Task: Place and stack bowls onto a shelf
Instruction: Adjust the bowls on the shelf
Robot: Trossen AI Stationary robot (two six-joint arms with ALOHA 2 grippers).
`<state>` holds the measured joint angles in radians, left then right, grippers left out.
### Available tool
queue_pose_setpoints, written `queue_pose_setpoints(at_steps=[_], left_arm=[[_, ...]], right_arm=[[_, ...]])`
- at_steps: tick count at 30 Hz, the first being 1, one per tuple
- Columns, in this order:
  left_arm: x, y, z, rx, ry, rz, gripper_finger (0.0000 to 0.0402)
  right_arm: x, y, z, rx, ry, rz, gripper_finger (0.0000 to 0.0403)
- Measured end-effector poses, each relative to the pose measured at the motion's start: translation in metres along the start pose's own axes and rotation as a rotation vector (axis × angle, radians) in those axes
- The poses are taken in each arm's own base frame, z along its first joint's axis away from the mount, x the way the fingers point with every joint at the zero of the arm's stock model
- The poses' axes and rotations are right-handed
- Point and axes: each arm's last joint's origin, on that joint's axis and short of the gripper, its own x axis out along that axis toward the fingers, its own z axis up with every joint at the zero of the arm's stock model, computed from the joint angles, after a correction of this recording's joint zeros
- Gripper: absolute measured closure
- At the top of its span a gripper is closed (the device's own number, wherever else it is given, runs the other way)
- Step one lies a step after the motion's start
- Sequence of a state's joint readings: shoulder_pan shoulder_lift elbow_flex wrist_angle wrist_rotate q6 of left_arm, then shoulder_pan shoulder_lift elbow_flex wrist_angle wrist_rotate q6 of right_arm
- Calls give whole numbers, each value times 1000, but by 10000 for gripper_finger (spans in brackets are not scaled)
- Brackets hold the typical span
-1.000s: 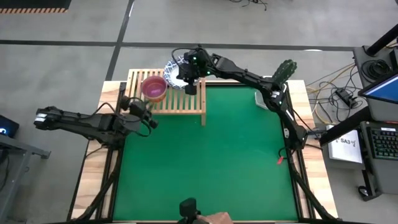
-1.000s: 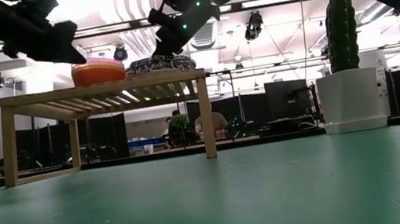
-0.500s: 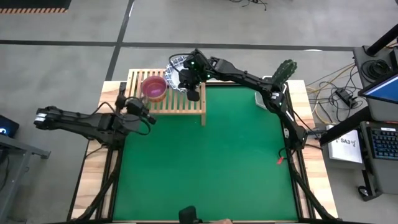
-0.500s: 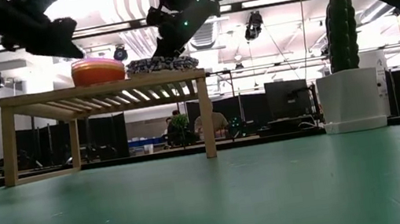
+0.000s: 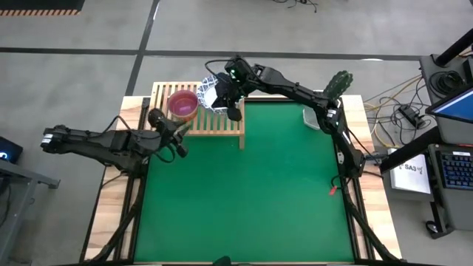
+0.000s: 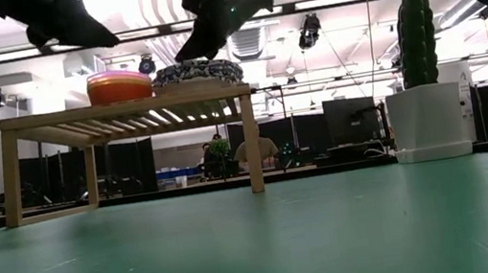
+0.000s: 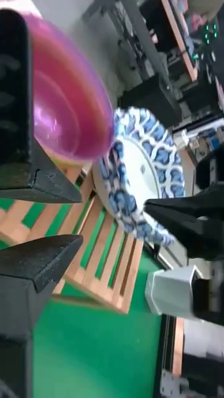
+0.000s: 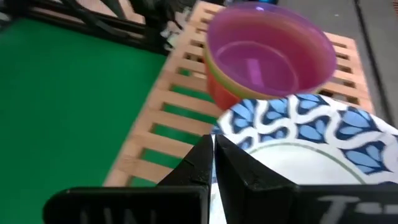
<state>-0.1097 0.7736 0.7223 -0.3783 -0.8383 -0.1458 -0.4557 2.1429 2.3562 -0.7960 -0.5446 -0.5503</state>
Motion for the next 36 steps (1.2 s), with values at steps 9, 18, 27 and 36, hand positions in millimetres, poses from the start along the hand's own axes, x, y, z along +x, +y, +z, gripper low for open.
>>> queue_pose_setpoints(at_steps=[9,18,27,36], left_arm=[[21,-20,-17,-8,65,24,326],[39,-25,-27,76,76,325,326],[47,-8,-34,89,144,437,326],[34,7,-32,10,176,471,326]], right_arm=[[-59,30,31,-3,-19,70,394],[-111,64,47,-4,23,114,394],[-122,56,37,58,58,88,394],[-117,-16,-24,197,147,-235,394]])
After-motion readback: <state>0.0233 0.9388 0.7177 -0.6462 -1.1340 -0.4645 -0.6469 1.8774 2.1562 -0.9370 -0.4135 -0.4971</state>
